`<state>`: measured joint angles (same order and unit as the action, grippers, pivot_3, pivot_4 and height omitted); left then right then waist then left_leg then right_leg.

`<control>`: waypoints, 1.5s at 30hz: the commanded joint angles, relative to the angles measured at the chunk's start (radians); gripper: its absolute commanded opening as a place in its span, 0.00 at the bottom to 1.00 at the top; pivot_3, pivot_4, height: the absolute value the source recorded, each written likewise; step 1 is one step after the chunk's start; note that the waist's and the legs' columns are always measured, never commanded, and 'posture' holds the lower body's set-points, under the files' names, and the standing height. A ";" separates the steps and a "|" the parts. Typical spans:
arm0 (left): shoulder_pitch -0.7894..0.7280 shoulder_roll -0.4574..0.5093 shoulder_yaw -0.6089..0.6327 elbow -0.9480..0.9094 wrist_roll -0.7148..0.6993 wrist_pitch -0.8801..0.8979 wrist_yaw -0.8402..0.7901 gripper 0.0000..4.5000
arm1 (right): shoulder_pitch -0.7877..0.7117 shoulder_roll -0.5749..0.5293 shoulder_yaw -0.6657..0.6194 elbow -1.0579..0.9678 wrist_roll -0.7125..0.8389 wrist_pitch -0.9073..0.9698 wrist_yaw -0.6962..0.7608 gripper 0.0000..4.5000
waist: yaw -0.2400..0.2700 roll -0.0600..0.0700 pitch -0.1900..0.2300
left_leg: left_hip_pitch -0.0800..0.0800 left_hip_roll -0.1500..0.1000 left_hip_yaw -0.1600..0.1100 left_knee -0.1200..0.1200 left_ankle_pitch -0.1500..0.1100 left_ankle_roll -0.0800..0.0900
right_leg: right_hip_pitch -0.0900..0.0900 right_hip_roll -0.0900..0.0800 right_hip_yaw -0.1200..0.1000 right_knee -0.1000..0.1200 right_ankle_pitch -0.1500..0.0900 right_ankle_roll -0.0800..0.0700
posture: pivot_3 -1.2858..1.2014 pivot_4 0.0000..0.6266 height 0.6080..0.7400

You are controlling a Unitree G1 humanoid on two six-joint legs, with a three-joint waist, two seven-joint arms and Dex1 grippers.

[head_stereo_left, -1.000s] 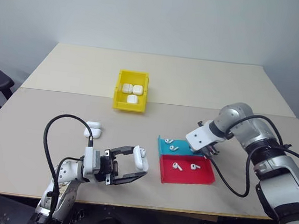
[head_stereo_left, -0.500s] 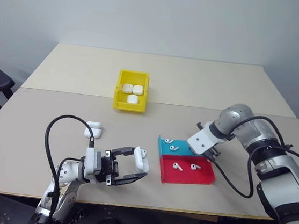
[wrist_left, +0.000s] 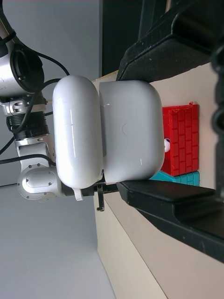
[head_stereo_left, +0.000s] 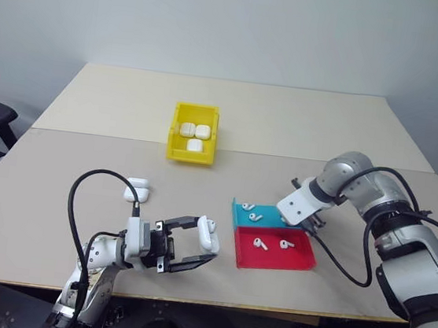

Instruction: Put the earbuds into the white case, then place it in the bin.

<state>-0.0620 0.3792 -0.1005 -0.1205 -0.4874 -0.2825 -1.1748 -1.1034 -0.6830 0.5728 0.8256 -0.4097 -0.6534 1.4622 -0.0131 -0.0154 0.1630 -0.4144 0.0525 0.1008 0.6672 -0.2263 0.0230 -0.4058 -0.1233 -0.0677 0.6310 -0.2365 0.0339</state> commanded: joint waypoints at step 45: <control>-0.353 -0.165 -0.037 0.014 -0.176 0.143 -0.074 0.62 | 0.599 0.036 -1.078 -1.579 1.661 1.706 -0.760 0.19 | 0.024 0.000 0.000 | -0.001 -0.002 -0.012 0.001 -0.001 0.002 | 0.003 0.000 -0.001 -0.001 0.001 0.000 | 0.52 0.24 1.00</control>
<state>-0.3861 0.2239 -0.1415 -0.0988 -0.6400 -0.1477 -1.2369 -0.5216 -0.6370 -0.5039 -0.7220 1.1830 1.0926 0.7611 0.0112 -0.0156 0.1626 -0.4150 0.0508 0.0885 0.6678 -0.2271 0.0247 -0.4032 -0.1233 -0.0686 0.6303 -0.2359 0.0338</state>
